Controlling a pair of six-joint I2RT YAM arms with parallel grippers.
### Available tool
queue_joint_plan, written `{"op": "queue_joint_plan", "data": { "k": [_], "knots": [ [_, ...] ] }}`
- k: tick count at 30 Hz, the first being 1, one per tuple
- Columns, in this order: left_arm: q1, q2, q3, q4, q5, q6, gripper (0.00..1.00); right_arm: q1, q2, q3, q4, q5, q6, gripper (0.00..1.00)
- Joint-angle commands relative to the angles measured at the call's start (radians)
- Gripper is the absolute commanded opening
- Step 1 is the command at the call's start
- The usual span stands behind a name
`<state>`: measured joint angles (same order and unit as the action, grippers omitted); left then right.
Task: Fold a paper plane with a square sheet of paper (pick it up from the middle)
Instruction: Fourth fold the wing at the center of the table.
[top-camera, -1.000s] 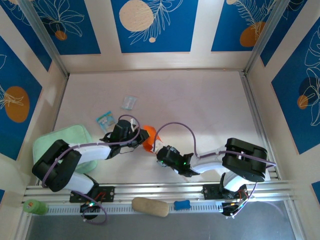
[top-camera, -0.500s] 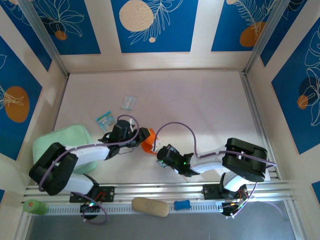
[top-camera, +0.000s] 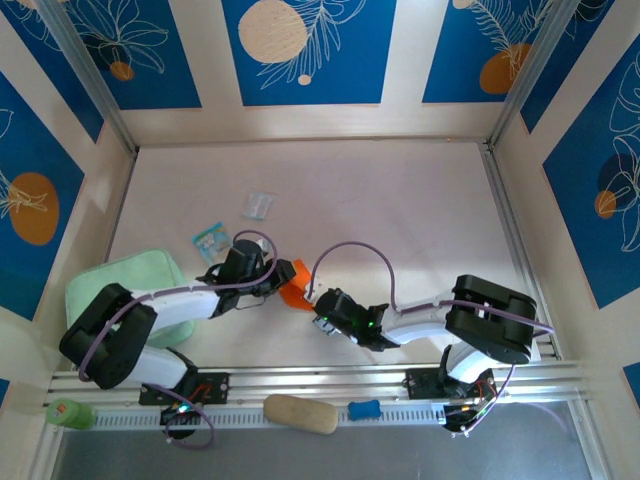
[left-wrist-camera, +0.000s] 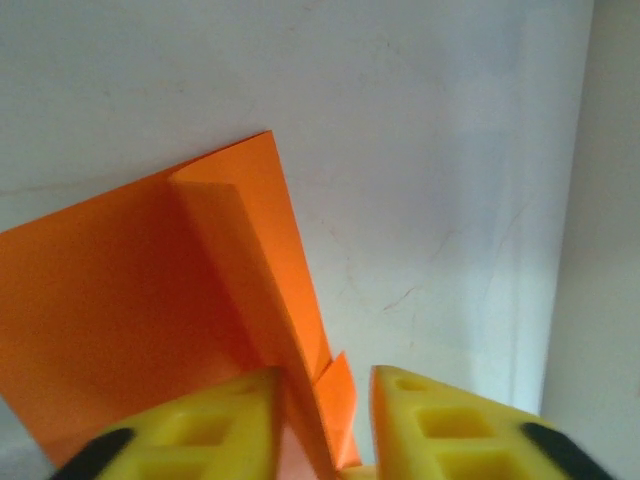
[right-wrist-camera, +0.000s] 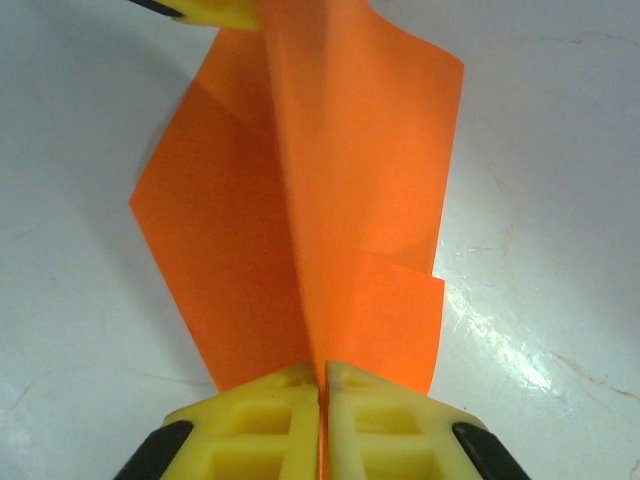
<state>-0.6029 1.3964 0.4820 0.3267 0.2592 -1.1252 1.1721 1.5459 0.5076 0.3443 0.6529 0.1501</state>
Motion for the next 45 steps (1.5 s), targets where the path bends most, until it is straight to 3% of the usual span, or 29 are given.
{"op": "queue_joint_plan", "data": {
  "k": [1, 5, 15, 21, 31, 36, 39, 42, 45],
  "knots": [
    [0.009, 0.007, 0.029, -0.011, 0.024, 0.009, 0.15, -0.005, -0.023, -0.012, 0.035, -0.018, -0.001, 0.13],
    [0.014, 0.004, 0.039, -0.026, 0.046, -0.001, 0.0, -0.004, -0.006, -0.008, 0.045, -0.005, -0.05, 0.18],
    [0.02, 0.006, 0.041, -0.02, 0.072, -0.022, 0.0, 0.002, 0.046, 0.027, 0.073, 0.034, -0.187, 0.23],
    [0.025, 0.003, 0.041, -0.025, 0.071, -0.019, 0.0, 0.007, 0.04, 0.015, 0.074, 0.031, -0.168, 0.14],
    [0.029, 0.006, 0.038, -0.026, 0.064, -0.016, 0.0, 0.009, 0.002, 0.005, 0.068, 0.006, -0.13, 0.21],
    [0.03, 0.001, 0.038, -0.028, 0.061, -0.018, 0.0, 0.007, 0.01, 0.01, 0.063, -0.01, -0.121, 0.18],
    [0.03, -0.002, 0.038, -0.032, 0.058, -0.016, 0.0, 0.005, 0.008, 0.01, 0.059, -0.02, -0.111, 0.08],
    [0.032, -0.013, 0.036, -0.039, 0.049, -0.012, 0.1, -0.003, 0.006, 0.024, 0.021, -0.055, -0.074, 0.06],
    [0.033, -0.049, 0.034, -0.07, 0.021, 0.001, 0.3, -0.018, 0.017, 0.036, -0.011, -0.128, -0.01, 0.04]
  ]
}}
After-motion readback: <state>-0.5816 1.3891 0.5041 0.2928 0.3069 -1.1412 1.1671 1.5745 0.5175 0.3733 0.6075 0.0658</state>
